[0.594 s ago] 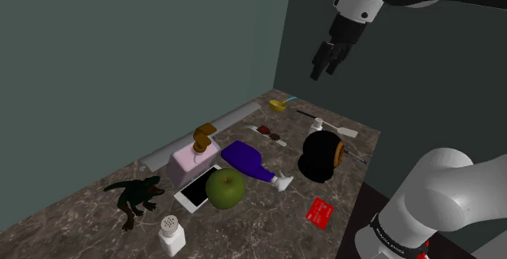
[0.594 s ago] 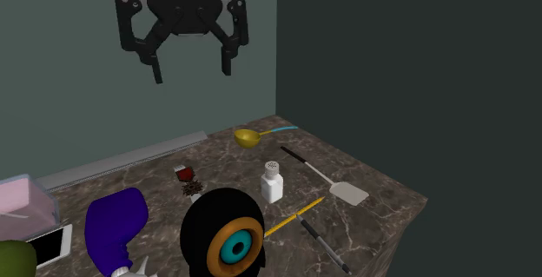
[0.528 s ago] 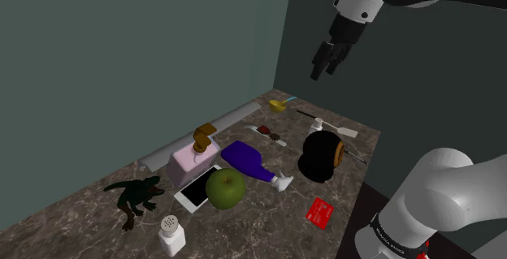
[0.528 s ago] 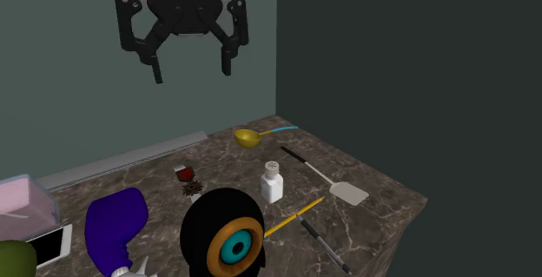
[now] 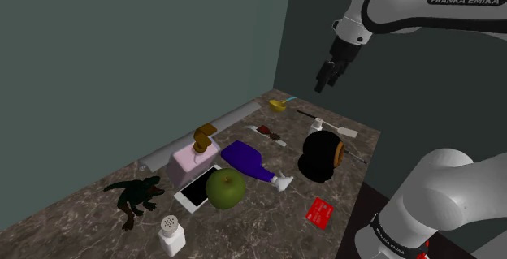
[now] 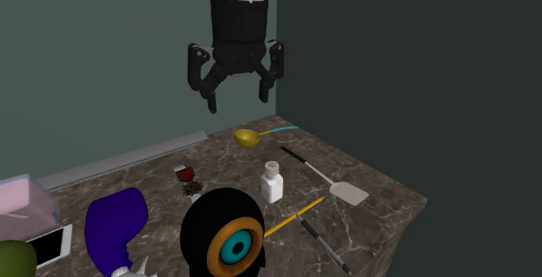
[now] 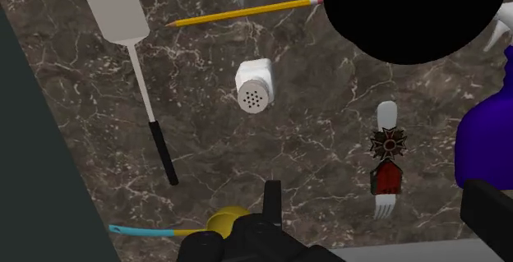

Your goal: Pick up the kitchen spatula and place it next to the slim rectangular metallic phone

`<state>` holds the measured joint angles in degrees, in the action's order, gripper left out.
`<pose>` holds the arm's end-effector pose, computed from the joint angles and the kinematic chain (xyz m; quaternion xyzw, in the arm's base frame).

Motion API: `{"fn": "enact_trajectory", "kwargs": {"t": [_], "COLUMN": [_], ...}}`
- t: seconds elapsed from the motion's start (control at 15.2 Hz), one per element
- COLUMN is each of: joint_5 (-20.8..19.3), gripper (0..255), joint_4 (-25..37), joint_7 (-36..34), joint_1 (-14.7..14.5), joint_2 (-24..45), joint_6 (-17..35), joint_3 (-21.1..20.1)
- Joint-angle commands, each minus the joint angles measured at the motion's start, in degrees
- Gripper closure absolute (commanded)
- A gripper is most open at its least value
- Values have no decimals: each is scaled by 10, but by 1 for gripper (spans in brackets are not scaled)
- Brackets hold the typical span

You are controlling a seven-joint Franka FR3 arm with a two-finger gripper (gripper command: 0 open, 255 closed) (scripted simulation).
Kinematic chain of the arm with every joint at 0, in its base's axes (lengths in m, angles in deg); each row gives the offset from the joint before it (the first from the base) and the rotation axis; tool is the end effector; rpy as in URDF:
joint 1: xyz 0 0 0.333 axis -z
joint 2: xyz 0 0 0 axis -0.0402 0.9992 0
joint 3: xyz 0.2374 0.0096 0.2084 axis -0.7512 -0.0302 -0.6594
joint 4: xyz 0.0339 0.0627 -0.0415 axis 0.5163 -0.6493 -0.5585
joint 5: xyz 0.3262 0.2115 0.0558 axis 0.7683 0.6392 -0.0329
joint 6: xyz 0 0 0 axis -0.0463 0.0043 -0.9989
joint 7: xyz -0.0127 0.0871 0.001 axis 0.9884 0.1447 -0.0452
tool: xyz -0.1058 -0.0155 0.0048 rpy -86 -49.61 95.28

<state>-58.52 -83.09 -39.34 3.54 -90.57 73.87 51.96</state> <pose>0.3437 -0.0371 0.5717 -0.9956 -0.0470 -0.0803 0.0083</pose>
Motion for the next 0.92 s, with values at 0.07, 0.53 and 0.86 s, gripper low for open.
{"fn": "enact_trajectory", "kwargs": {"t": [0.07, 0.53, 0.86], "joint_5": [-16, -45, -52], "gripper": [0, 0, 0], "joint_4": [-21, -44, -38], "joint_7": [40, 129, 196], "joint_1": [9, 28, 35], "joint_2": [24, 100, 178], "joint_6": [37, 122, 183], "joint_3": [32, 104, 157]}}
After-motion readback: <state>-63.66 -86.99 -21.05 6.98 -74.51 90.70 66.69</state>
